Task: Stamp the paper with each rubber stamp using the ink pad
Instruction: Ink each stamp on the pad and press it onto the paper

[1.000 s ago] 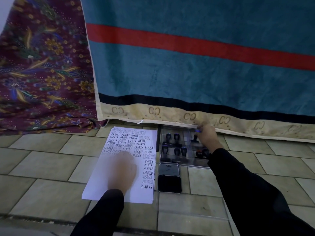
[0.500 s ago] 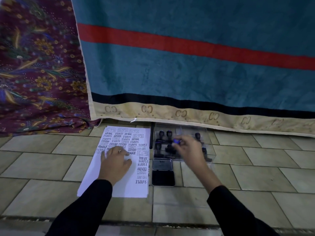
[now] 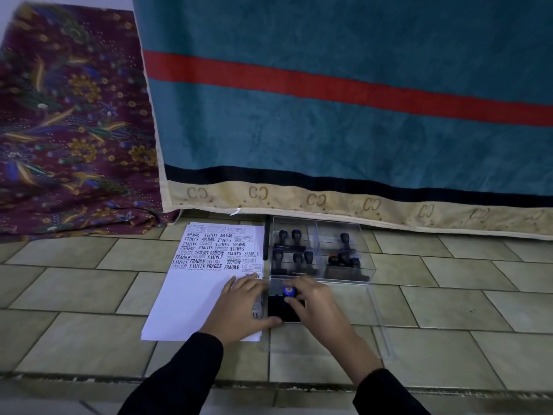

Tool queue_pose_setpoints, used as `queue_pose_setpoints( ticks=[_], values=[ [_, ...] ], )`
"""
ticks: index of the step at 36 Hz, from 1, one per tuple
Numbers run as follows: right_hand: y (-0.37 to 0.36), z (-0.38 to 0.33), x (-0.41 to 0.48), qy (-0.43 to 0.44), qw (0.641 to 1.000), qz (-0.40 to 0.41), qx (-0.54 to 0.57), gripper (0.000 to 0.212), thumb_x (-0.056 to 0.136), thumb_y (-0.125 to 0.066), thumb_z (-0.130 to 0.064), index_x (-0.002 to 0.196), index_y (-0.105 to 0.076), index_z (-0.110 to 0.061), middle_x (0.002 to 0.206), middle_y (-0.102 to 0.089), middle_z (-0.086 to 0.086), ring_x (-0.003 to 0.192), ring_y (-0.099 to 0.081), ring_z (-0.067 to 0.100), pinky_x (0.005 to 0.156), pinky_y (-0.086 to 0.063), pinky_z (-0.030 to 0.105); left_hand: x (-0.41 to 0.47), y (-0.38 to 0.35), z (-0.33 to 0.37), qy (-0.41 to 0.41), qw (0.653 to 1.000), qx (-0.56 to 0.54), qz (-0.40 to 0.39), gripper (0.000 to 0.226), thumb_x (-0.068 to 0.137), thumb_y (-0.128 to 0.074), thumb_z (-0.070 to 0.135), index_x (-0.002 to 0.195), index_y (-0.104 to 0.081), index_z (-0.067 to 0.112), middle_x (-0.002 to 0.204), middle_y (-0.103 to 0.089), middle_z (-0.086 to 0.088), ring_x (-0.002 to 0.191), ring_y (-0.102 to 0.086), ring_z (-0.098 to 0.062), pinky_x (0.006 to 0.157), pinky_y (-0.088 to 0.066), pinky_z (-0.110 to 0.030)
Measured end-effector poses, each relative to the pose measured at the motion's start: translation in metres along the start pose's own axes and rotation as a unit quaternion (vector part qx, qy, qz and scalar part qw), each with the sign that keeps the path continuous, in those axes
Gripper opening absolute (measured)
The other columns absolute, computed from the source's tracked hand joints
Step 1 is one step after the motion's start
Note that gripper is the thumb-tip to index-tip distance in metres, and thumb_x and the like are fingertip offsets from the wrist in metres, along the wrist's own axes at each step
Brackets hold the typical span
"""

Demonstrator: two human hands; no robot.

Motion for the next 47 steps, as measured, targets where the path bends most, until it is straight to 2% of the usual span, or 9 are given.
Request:
queue_pose_setpoints(
  ticks=[7, 16, 22, 27, 31, 34, 39, 43, 47],
  values=[
    [0.0, 0.0, -0.001, 0.003, 1.0, -0.009, -0.005, 0.02, 0.08, -0.068, -0.009, 0.1, -0.065, -0.008, 0.099, -0.066, 0.007, 0.086, -0.064, 0.019, 0.078, -0.056, 0.034, 0.002, -0.001, 0.002, 0.01, 1.0, -0.009, 0.006, 0.086, 0.065, -0.045, 0.084, 0.136, -0.042, 0.035, 0.144, -0.041, 0.017, 0.14, -0.02, -0.005, 0.117, -0.006, -0.033],
    [0.004, -0.004, 0.006, -0.007, 0.998, -0.05, -0.034, 0.018, 0.078, -0.069, -0.008, 0.096, -0.066, -0.006, 0.101, -0.069, 0.009, 0.093, -0.063, 0.02, 0.082, -0.053, 0.028, 0.001, -0.004, 0.002, 0.015, 1.0, -0.013, 0.02, 0.08, 0.069, -0.051, 0.077, 0.135, -0.045, 0.032, 0.142, -0.042, 0.017, 0.139, -0.021, -0.004, 0.117, -0.007, -0.032],
    [0.005, -0.004, 0.004, -0.031, 0.999, -0.032, -0.03, 0.019, 0.082, -0.067, -0.01, 0.1, -0.065, -0.004, 0.104, -0.069, 0.01, 0.096, -0.064, 0.022, 0.085, -0.052, 0.032, 0.003, -0.002, -0.003, 0.005, 0.999, -0.034, 0.005, 0.089, 0.065, -0.036, 0.089, 0.135, -0.044, 0.035, 0.143, -0.042, 0.019, 0.14, -0.02, -0.003, 0.117, -0.005, -0.033],
    [0.004, -0.008, 0.006, -0.041, 0.998, -0.038, -0.033, 0.017, 0.085, -0.063, -0.011, 0.102, -0.062, -0.007, 0.103, -0.066, 0.01, 0.093, -0.062, 0.024, 0.081, -0.051, 0.032, -0.002, 0.012, -0.039, 0.072, 0.988, -0.079, 0.108, 0.06, 0.089, -0.03, 0.063, 0.137, -0.044, 0.029, 0.148, -0.041, 0.008, 0.141, -0.026, -0.011, 0.118, -0.014, -0.043],
    [-0.001, -0.022, 0.005, -0.048, 0.998, -0.017, 0.024, 0.028, 0.084, -0.065, -0.013, 0.111, -0.061, -0.012, 0.103, -0.066, 0.01, 0.087, -0.066, 0.023, 0.082, -0.054, 0.036, -0.006, 0.014, -0.064, 0.146, 0.982, -0.034, 0.118, 0.044, 0.098, -0.042, 0.039, 0.14, -0.041, 0.027, 0.154, -0.032, 0.006, 0.145, -0.015, -0.014, 0.118, -0.006, -0.046],
    [-0.014, -0.037, 0.003, -0.029, 0.998, -0.03, 0.045, 0.03, 0.084, -0.066, -0.014, 0.113, -0.06, -0.012, 0.105, -0.066, 0.009, 0.087, -0.066, 0.021, 0.083, -0.054, 0.033, -0.009, 0.009, -0.07, 0.159, 0.982, -0.006, 0.098, 0.048, 0.098, -0.039, 0.041, 0.143, -0.037, 0.024, 0.156, -0.026, 0.005, 0.147, -0.009, -0.014, 0.116, -0.002, -0.049],
    [-0.032, -0.048, 0.003, 0.001, 0.997, -0.063, 0.042, 0.026, 0.085, -0.065, -0.013, 0.11, -0.061, -0.008, 0.107, -0.063, 0.011, 0.092, -0.063, 0.022, 0.085, -0.053, 0.032, -0.012, 0.005, -0.071, 0.159, 0.981, 0.0, 0.112, 0.077, 0.08, -0.011, 0.058, 0.142, -0.039, 0.021, 0.155, -0.03, 0.003, 0.146, -0.017, -0.018, 0.116, -0.005, -0.053],
    [-0.038, -0.048, 0.003, 0.007, 0.997, -0.072, 0.029, 0.026, 0.086, -0.064, -0.015, 0.11, -0.061, -0.009, 0.106, -0.064, 0.009, 0.094, -0.061, 0.02, 0.081, -0.049, 0.023, -0.011, 0.002, -0.074, 0.163, 0.98, 0.005, 0.111, 0.072, 0.083, -0.016, 0.055, 0.143, -0.037, 0.023, 0.155, -0.029, 0.004, 0.146, -0.016, -0.015, 0.117, -0.004, -0.051],
    [-0.041, -0.047, 0.005, 0.012, 0.997, -0.074, 0.021, 0.025, 0.086, -0.064, -0.016, 0.11, -0.061, -0.009, 0.106, -0.064, 0.008, 0.096, -0.061, 0.02, 0.082, -0.05, 0.026, -0.011, 0.001, -0.075, 0.162, 0.981, 0.005, 0.108, 0.078, 0.079, -0.01, 0.058, 0.144, -0.036, 0.024, 0.155, -0.028, 0.006, 0.146, -0.015, -0.014, 0.117, -0.002, -0.048]
  ],
)
Point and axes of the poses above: each hand's wrist, its own x-axis towards the middle knuckle, its own y-axis out of the back of the hand, z = x × y, the point moved 3 cm from there along x, towards the middle knuckle
